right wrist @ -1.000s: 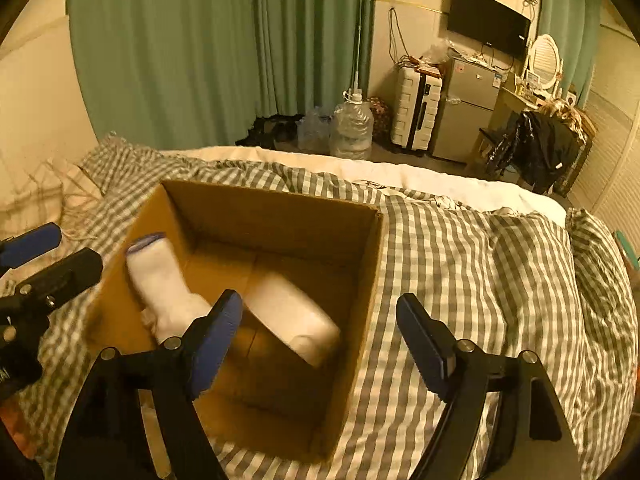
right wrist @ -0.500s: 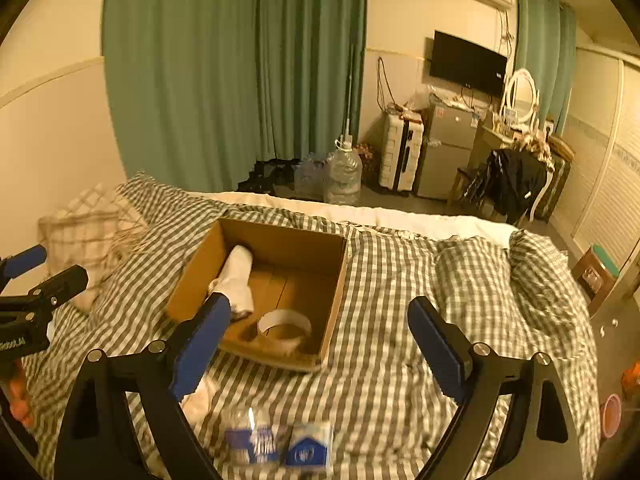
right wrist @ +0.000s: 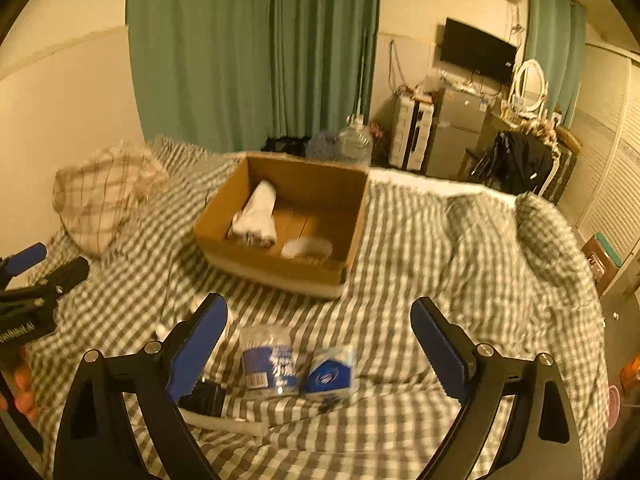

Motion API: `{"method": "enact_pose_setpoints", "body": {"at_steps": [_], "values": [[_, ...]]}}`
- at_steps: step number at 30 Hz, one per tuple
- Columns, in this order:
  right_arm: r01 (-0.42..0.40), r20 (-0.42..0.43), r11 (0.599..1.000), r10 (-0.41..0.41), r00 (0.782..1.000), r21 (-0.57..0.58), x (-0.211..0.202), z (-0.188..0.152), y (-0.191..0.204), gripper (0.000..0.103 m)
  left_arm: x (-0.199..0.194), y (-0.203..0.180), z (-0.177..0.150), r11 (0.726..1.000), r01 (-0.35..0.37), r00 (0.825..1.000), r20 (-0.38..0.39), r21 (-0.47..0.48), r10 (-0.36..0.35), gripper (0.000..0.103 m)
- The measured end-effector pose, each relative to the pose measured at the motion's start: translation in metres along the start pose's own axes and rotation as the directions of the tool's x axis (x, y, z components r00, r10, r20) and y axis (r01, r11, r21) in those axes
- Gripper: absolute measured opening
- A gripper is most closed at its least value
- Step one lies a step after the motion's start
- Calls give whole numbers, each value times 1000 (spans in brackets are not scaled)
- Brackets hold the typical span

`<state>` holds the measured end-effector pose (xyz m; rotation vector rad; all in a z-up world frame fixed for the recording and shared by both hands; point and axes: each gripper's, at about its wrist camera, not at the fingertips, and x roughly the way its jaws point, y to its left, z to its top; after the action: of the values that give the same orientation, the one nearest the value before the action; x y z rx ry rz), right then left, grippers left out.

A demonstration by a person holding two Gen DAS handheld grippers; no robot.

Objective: Organize objects
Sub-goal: 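Grasp the white bunny figurine with the left tool while the right tool grasps the clear floss jar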

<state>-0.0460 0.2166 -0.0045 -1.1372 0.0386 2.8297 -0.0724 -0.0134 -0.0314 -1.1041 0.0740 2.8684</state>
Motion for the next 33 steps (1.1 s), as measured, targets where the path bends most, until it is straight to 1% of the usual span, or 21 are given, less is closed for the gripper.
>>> {"method": "enact_pose_setpoints", "body": {"at_steps": [4, 9, 12, 17, 18, 20, 21, 22, 23, 24, 25, 28, 30, 31, 33], "values": [[-23, -74, 1000, 21, 997, -21, 40, -20, 16, 93, 35, -7, -25, 999, -20, 997, -71, 33, 22, 103], [-39, -182, 998, 28, 983, -57, 83, -39, 28, 93, 74, -10, -49, 999, -6, 985, -172, 32, 11, 103], [-46, -215, 997, 32, 976, -63, 99, -43, 31, 93, 90, -10, -57, 1000, 0, 975, -223, 28, 6, 103], [-56, -267, 995, 34, 963, -77, 119, -49, 36, 93, 108, -12, -68, 999, 40, 959, -280, 24, -32, 102], [-60, -281, 995, 35, 959, -80, 125, -51, 38, 93, 110, -12, -70, 999, 45, 957, -287, 24, -37, 99], [-60, -306, 994, 29, 951, -93, 134, -54, 43, 93, 114, -14, -72, 998, 65, 951, -303, 27, -54, 87], [-65, -315, 993, 29, 949, -103, 138, -55, 45, 93, 116, -15, -72, 997, 78, 947, -314, 31, -64, 75], [-67, -320, 991, 27, 947, -113, 141, -56, 47, 93, 119, -17, -74, 995, 93, 942, -327, 33, -77, 70], [-67, -325, 990, 23, 945, -124, 143, -57, 49, 93, 121, -18, -75, 993, 112, 937, -337, 32, -94, 67], [-68, -330, 989, 21, 944, -132, 145, -58, 51, 93, 123, -19, -77, 991, 127, 933, -344, 31, -108, 63], [-69, -337, 988, 18, 941, -138, 147, -60, 52, 93, 124, -20, -78, 990, 140, 929, -350, 29, -122, 57], [-69, -353, 988, 16, 935, -137, 152, -62, 51, 93, 126, -27, -81, 985, 164, 919, -371, 45, -135, 52], [-73, -364, 988, 20, 931, -133, 154, -63, 51, 93, 126, -28, -83, 985, 170, 917, -374, 44, -141, 51], [-75, -371, 988, 21, 928, -132, 156, -64, 50, 90, 125, -27, -82, 984, 172, 917, -372, 39, -146, 51], [-84, -393, 989, 28, 919, -125, 160, -66, 50, 77, 121, -24, -82, 984, 174, 917, -369, 23, -153, 50]]}}
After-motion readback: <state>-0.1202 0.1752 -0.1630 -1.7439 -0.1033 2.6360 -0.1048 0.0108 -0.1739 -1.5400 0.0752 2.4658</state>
